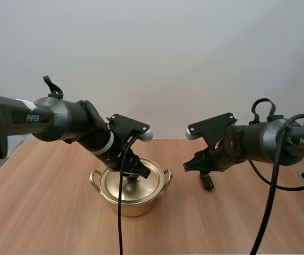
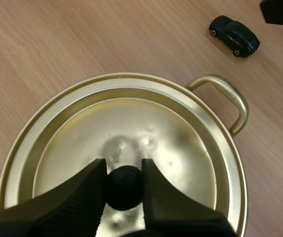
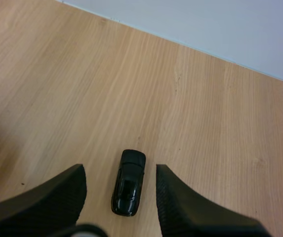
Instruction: Open the pot, put the car inside, and close it
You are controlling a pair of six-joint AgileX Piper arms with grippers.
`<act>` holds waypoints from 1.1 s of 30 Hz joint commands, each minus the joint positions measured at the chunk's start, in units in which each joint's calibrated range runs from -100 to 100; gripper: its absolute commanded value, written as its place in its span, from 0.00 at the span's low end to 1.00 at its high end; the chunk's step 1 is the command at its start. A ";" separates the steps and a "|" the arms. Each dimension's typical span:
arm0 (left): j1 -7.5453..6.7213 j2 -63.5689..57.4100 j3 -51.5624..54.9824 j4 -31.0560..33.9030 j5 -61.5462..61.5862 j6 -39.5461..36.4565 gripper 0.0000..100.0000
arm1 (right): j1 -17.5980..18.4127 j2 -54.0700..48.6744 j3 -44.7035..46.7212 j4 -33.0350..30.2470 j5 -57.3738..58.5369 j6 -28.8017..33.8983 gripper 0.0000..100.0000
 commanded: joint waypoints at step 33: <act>4.66 -20.12 -25.80 1.58 6.50 -7.62 0.00 | -3.38 23.21 -8.78 2.97 -0.44 -2.67 0.00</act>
